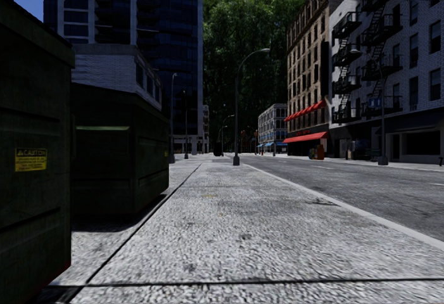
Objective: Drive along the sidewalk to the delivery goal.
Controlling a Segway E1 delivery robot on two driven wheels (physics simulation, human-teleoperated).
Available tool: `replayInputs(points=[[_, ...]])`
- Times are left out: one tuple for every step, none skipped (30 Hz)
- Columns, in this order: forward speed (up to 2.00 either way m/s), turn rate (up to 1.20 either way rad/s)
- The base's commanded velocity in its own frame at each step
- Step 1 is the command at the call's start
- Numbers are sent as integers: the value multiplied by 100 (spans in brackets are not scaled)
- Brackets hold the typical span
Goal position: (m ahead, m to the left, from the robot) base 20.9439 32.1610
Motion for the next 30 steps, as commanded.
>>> replayInputs(points=[[200, 0], [200, 0], [200, 0], [200, 0], [200, 0], [200, 0], [200, 0], [200, 0], [200, 0], [200, 0], [200, 0], [200, 0], [200, 0], [200, 0], [200, 0], [200, 0], [200, 0], [200, 0], [200, 0], [200, 0], [200, 0], [200, 0], [200, 0], [200, 0], [200, 0], [200, 0], [200, 0], [200, 0], [200, 0], [200, 0]])
